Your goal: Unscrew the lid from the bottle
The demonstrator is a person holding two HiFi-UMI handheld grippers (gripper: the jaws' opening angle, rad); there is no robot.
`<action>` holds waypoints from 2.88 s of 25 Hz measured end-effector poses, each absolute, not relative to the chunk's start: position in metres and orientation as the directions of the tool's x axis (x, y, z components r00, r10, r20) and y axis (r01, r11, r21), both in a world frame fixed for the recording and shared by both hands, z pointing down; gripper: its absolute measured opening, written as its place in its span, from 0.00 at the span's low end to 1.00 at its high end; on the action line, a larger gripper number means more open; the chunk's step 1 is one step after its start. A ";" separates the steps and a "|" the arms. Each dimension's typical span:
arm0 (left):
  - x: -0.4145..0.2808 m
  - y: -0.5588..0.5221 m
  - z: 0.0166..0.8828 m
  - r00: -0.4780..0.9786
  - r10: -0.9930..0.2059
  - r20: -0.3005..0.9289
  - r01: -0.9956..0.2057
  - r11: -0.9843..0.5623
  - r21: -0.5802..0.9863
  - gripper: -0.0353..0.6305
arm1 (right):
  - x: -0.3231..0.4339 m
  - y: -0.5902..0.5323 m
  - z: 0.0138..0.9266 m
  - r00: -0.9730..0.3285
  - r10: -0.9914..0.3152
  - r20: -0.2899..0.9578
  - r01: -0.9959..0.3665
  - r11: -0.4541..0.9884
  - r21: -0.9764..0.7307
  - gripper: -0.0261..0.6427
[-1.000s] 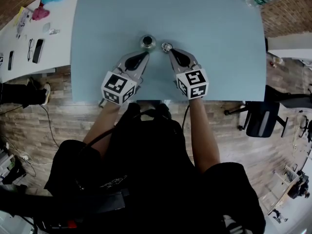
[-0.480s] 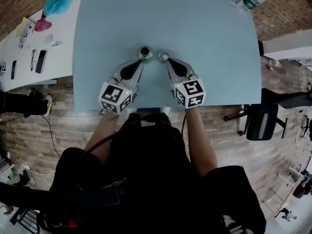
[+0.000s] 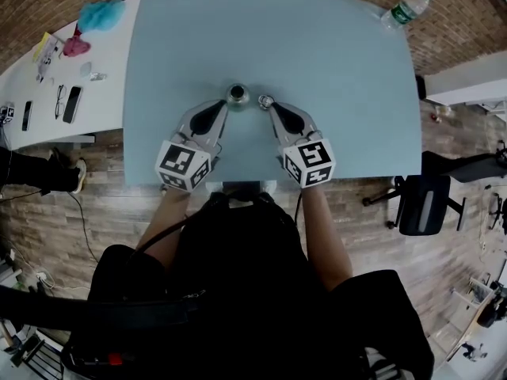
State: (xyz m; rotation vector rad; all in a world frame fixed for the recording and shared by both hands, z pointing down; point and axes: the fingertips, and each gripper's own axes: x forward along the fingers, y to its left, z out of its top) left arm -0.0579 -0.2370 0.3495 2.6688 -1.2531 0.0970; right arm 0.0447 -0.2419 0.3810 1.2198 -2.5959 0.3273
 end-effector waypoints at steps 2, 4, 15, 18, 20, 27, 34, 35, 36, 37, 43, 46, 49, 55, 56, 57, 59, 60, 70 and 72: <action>-0.059 -0.237 0.345 0.638 -0.758 0.136 -0.770 -0.624 0.135 0.05 | 0.048 -0.241 0.376 -0.613 -0.726 0.313 -0.781 0.618 -0.095 0.04; -0.062 -0.235 0.342 0.635 -0.761 0.132 -0.772 -0.622 0.131 0.05 | 0.051 -0.240 0.372 -0.610 -0.731 0.304 -0.783 0.614 -0.094 0.04; -0.073 -0.232 0.325 0.615 -0.782 0.102 -0.788 -0.606 0.113 0.05 | 0.053 -0.238 0.348 -0.611 -0.745 0.267 -0.783 0.619 -0.062 0.04; -0.076 -0.232 0.320 0.611 -0.787 0.091 -0.791 -0.602 0.108 0.05 | 0.052 -0.239 0.341 -0.611 -0.749 0.254 -0.783 0.620 -0.056 0.04; -0.078 -0.232 0.316 0.606 -0.791 0.084 -0.795 -0.598 0.104 0.05 | 0.052 -0.241 0.336 -0.612 -0.752 0.244 -0.783 0.621 -0.050 0.04; -0.084 -0.230 0.309 0.595 -0.800 0.074 -0.803 -0.589 0.090 0.05 | 0.049 -0.238 0.326 -0.616 -0.756 0.221 -0.780 0.625 -0.038 0.04; -0.088 -0.227 0.301 0.589 -0.806 0.065 -0.808 -0.585 0.076 0.05 | 0.052 -0.234 0.316 -0.615 -0.764 0.197 -0.783 0.621 -0.032 0.04; -0.088 -0.227 0.299 0.588 -0.806 0.062 -0.808 -0.584 0.074 0.05 | 0.053 -0.234 0.314 -0.615 -0.765 0.192 -0.783 0.622 -0.031 0.04; -0.088 -0.226 0.297 0.588 -0.807 0.059 -0.809 -0.584 0.071 0.05 | 0.053 -0.234 0.312 -0.616 -0.765 0.187 -0.782 0.622 -0.031 0.04; -0.087 -0.226 0.295 0.588 -0.807 0.056 -0.809 -0.584 0.069 0.05 | 0.054 -0.234 0.310 -0.617 -0.766 0.182 -0.782 0.622 -0.030 0.04; -0.087 -0.225 0.284 0.587 -0.809 0.041 -0.810 -0.585 0.045 0.05 | 0.057 -0.231 0.300 -0.617 -0.772 0.153 -0.784 0.620 -0.030 0.04; -0.087 -0.223 0.280 0.585 -0.810 0.035 -0.811 -0.584 0.039 0.05 | 0.059 -0.230 0.298 -0.617 -0.773 0.148 -0.784 0.620 -0.026 0.04; -0.086 -0.221 0.277 0.584 -0.811 0.030 -0.812 -0.583 0.036 0.05 | 0.061 -0.228 0.296 -0.616 -0.774 0.147 -0.784 0.620 -0.022 0.04; -0.088 -0.217 0.271 0.578 -0.816 0.014 -0.815 -0.577 0.047 0.05 | 0.065 -0.224 0.290 -0.619 -0.773 0.143 -0.782 0.624 -0.012 0.04; -0.088 -0.216 0.270 0.577 -0.817 0.011 -0.816 -0.576 0.046 0.05 | 0.065 -0.223 0.289 -0.619 -0.773 0.140 -0.781 0.624 -0.010 0.04; -0.089 -0.216 0.269 0.576 -0.817 0.008 -0.817 -0.575 0.044 0.05 | 0.066 -0.223 0.287 -0.620 -0.773 0.138 -0.781 0.625 -0.009 0.04; -0.090 -0.215 0.267 0.576 -0.818 0.005 -0.817 -0.575 0.040 0.05 | 0.067 -0.222 0.284 -0.621 -0.773 0.132 -0.780 0.626 -0.005 0.04; -0.090 -0.214 0.267 0.576 -0.818 0.005 -0.817 -0.575 0.039 0.05 | 0.067 -0.222 0.283 -0.622 -0.773 0.129 -0.779 0.626 -0.003 0.04; -0.092 -0.209 0.266 0.576 -0.818 0.003 -0.817 -0.576 0.030 0.05 | 0.066 -0.215 0.280 -0.633 -0.762 0.138 -0.767 0.641 0.019 0.04; -0.093 -0.208 0.266 0.577 -0.817 0.002 -0.817 -0.577 0.028 0.05 | 0.066 -0.213 0.281 -0.632 -0.762 0.139 -0.768 0.640 0.018 0.04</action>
